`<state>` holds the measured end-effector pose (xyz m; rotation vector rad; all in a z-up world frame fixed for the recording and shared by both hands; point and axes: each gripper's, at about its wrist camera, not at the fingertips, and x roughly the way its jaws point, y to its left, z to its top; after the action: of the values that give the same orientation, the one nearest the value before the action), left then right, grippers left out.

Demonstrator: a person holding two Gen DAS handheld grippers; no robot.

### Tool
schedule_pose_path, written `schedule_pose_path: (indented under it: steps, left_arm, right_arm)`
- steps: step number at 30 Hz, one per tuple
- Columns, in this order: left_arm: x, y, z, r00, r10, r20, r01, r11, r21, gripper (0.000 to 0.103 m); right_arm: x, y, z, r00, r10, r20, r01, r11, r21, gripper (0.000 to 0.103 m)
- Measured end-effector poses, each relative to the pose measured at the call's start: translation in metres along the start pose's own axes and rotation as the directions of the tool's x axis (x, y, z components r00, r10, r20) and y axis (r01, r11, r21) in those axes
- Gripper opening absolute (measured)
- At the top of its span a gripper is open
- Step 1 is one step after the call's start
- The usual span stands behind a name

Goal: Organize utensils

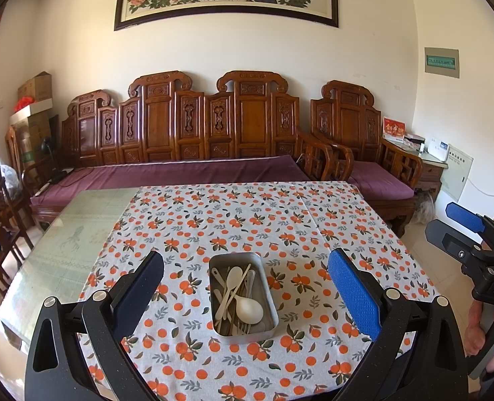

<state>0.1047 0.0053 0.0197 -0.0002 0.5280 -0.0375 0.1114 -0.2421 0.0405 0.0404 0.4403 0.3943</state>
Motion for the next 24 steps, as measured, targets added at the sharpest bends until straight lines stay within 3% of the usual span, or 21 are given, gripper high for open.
schedule_pose_path:
  steps: [24]
  left_arm:
    - [-0.0035,0.0007,-0.0009,1.0,0.002,0.006,-0.002,1.0,-0.005,0.095]
  right_arm:
    - [0.0001,-0.0012,-0.0003,1.0,0.001,0.0,-0.001,1.0,0.002,0.1]
